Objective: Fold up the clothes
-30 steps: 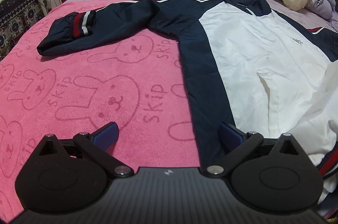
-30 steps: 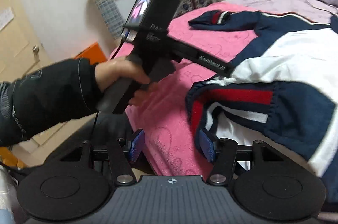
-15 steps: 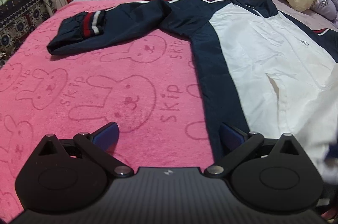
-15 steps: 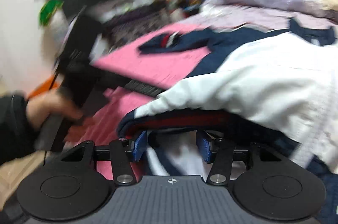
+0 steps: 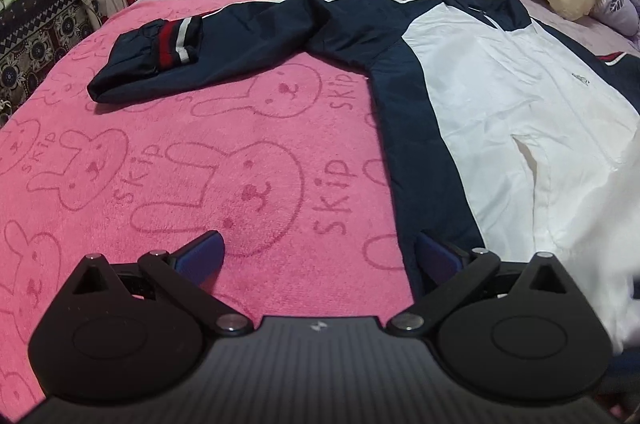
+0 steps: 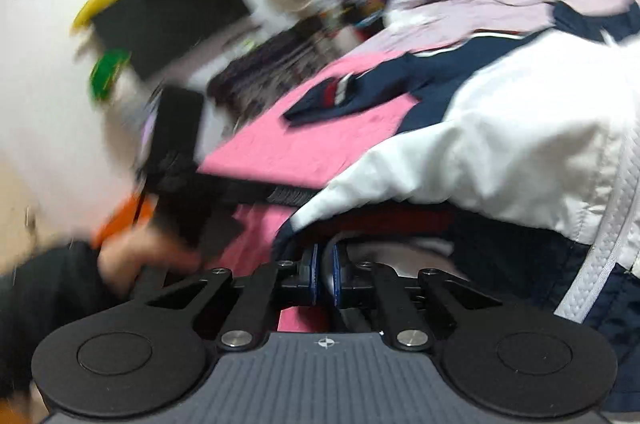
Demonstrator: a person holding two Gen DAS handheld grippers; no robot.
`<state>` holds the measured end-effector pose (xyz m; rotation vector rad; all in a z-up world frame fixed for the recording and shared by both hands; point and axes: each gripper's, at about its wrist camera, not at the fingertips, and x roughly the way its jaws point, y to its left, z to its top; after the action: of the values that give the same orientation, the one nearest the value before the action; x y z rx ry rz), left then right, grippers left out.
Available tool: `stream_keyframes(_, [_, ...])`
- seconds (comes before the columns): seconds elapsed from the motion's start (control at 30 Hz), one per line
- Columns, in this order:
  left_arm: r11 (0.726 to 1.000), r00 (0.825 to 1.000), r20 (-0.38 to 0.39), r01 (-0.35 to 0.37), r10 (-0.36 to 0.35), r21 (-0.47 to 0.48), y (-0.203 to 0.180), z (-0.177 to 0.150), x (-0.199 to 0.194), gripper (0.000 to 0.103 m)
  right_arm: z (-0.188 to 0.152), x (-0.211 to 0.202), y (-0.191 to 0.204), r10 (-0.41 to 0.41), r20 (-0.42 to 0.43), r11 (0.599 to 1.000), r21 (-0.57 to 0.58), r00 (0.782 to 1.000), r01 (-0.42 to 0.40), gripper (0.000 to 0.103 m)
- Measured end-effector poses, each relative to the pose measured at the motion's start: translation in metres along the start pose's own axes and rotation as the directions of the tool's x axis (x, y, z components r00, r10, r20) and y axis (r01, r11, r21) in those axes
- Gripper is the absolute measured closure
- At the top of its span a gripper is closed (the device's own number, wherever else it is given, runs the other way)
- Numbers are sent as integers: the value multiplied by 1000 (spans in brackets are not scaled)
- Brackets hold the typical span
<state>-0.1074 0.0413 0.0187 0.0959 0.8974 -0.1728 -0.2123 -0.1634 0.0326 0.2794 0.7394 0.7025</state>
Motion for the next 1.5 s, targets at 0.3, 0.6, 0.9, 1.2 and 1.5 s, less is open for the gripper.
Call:
stream_keyframes(0.3, [1000,1000,-6,-4,4,0,-1,1,1,0,-7,-3,-11,26,-95,999,42,995,-22,46])
stream_keyframes(0.6, [1000,1000,-1,0,0,12,-1,0,2,0,-2,0,28,-16,-53,997,-72,998,13,81])
stream_keyframes(0.9, [1000,1000,11,-12,12,18,-4,-2,1,0,-53,-45,101,-52,-86,898,-439,995,9,81])
stream_keyframes(1.2, [1000,1000,13,-21,20,13,-6,-3,0,0,-13,-33,19,-132,-3,990,-52,991,131,78])
stream_keyframes(1.5, [1000,1000,21,-19,18,18,-7,-5,0,0,-6,11,19,-100,-145,992,-94,984,87,93])
